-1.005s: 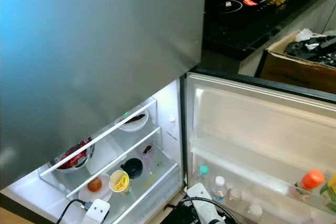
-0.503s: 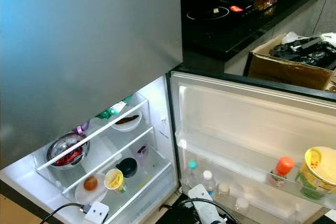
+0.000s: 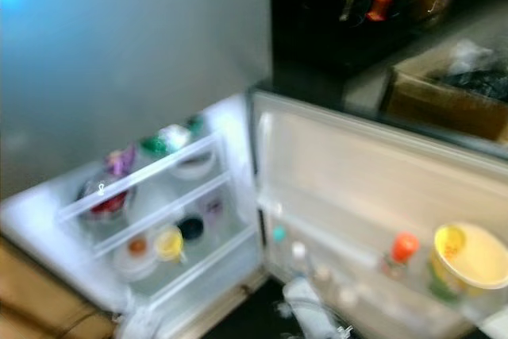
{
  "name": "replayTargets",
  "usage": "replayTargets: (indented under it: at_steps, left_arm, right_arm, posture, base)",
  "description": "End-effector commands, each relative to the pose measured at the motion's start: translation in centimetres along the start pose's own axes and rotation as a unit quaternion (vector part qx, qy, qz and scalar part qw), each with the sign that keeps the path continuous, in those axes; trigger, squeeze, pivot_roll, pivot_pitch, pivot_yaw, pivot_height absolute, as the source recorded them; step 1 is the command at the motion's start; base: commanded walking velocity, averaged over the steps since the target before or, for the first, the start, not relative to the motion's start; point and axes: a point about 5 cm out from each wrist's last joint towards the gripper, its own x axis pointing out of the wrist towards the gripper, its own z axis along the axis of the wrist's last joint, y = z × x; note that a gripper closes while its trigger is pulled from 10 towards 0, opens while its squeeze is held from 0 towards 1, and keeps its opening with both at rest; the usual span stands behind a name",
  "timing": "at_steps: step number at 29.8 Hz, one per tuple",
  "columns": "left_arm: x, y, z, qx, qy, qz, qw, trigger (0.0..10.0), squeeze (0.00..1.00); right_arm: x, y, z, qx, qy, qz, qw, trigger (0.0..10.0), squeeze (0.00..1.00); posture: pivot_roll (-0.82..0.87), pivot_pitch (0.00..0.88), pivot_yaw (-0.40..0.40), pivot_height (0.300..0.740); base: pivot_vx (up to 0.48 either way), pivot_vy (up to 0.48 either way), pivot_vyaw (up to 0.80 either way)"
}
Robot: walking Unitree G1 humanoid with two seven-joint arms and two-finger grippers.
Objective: Restocking fridge
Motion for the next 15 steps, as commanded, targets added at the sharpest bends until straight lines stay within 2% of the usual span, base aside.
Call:
replayTargets:
  at_steps: [1, 15]
  left_arm:
    - [-0.22, 0.48, -0.62, 0.003, 0.011, 0.007, 1.0, 10.0, 0.0]
    - [-0.27, 0.51, -0.81, 0.004, 0.013, 0.007, 1.0, 10.0, 0.0]
  right_arm:
    - [0.13, 1.17, -0.4, 0.008, 0.006, 0.013, 1.0, 10.0, 0.0]
    - [-0.15, 1.22, -1.27, -0.001, 0.023, 0.012, 1.0, 10.0, 0.0]
  posture:
    - [-0.11, 0.05, 0.072, 0.74]
    - [-0.1, 0.061, 0.064, 0.74]
  base:
    - [-0.439, 0.0, 0.0]
    - [-0.439, 0.0, 0.0]
